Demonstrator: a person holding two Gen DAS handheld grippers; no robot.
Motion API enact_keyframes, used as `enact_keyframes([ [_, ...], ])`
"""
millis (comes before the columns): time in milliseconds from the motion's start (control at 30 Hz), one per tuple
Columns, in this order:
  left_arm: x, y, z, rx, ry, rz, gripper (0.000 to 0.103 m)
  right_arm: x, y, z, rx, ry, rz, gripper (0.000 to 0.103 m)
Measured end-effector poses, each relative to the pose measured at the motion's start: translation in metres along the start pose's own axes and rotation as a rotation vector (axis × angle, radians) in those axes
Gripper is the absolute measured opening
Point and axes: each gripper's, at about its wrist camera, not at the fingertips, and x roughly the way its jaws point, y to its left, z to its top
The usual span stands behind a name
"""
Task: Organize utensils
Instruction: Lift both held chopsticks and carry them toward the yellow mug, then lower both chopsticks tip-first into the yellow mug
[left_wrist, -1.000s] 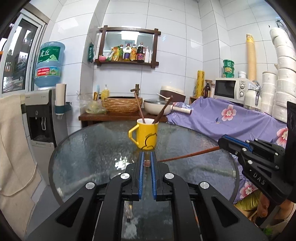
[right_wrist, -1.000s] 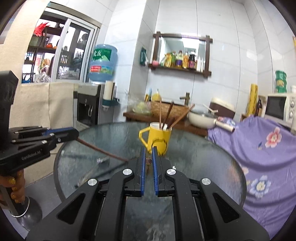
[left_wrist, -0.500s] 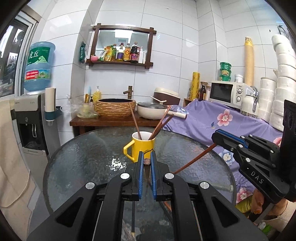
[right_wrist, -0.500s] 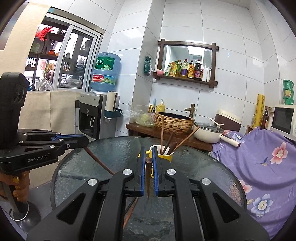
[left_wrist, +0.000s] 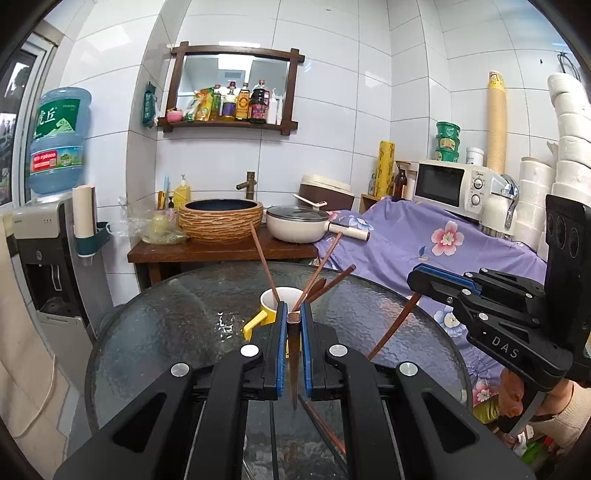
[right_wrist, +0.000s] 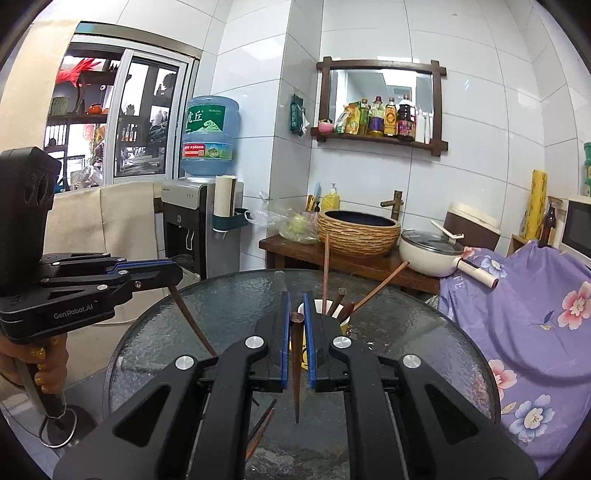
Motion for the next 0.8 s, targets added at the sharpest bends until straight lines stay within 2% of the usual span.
enact_keyframes([
  [300,0.032,0.018,0.03,-0.045,0.078,-0.042,0.007,0.024,-0.03,0.029,0.098,0.07,0.049,0.008],
  [467,0.045,0.027,0.053,-0.066,0.105,-0.044,0.007,0.035,-0.047,0.059,0.145,0.072,0.06,0.008],
  [667,0.049,0.04,0.099,-0.08,0.096,-0.024,0.007,0.046,-0.061,0.108,0.203,0.068,0.091,0.008],
  [800,0.049,0.05,0.131,-0.068,0.063,0.019,0.007,0.047,-0.066,0.143,0.245,0.032,0.107,0.008],
])
